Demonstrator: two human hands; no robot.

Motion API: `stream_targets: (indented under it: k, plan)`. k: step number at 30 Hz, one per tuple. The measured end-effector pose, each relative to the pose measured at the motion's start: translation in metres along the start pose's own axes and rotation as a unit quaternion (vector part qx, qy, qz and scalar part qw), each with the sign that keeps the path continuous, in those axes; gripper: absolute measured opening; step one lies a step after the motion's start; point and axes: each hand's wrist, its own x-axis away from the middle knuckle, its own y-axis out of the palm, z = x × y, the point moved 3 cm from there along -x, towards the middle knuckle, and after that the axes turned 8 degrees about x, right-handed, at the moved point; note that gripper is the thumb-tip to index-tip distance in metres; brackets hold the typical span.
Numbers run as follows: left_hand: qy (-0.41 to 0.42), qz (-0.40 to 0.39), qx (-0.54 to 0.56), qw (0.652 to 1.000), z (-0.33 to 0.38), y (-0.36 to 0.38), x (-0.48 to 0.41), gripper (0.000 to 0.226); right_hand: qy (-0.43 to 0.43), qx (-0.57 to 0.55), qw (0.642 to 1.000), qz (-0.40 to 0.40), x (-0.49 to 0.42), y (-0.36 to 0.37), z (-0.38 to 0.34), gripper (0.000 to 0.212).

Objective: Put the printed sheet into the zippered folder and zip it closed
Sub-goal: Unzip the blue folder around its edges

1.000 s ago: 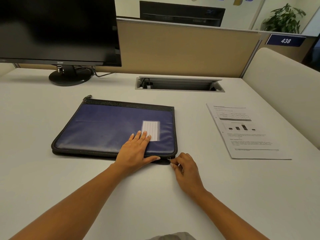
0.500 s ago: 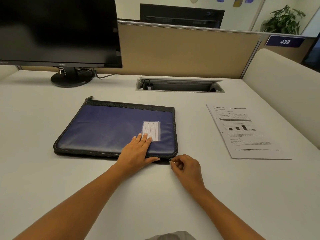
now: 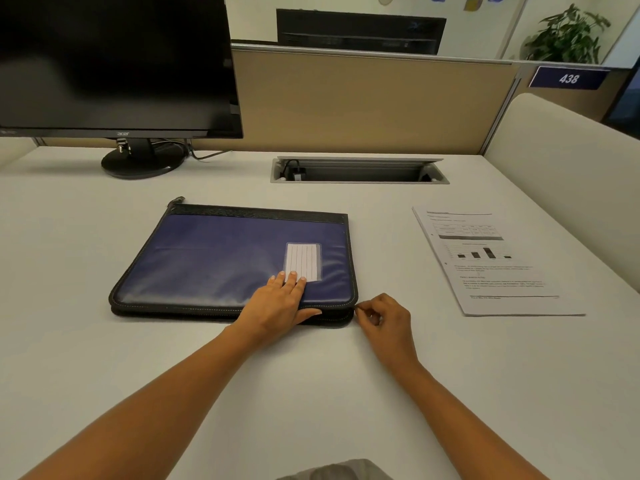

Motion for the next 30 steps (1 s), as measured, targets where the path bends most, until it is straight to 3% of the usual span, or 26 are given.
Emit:
stream_targets:
  k: [18, 24, 30]
  plan:
    - [-0.011, 0.012, 0.012, 1.0, 0.001, 0.003, -0.001, 0.076, -0.078, 0.032, 0.994, -0.075, 0.02, 0.022, -0.024, 0.017]
    - [-0.015, 0.05, 0.077, 0.996, -0.001, 0.006, 0.005, 0.077, -0.065, 0.027, 0.995, -0.076, 0.016, 0.02, -0.021, 0.014]
    - [0.048, 0.027, 0.11, 0.992, -0.023, -0.005, 0.015, 0.07, -0.055, 0.014, 0.996, -0.063, 0.01, 0.016, -0.016, 0.01]
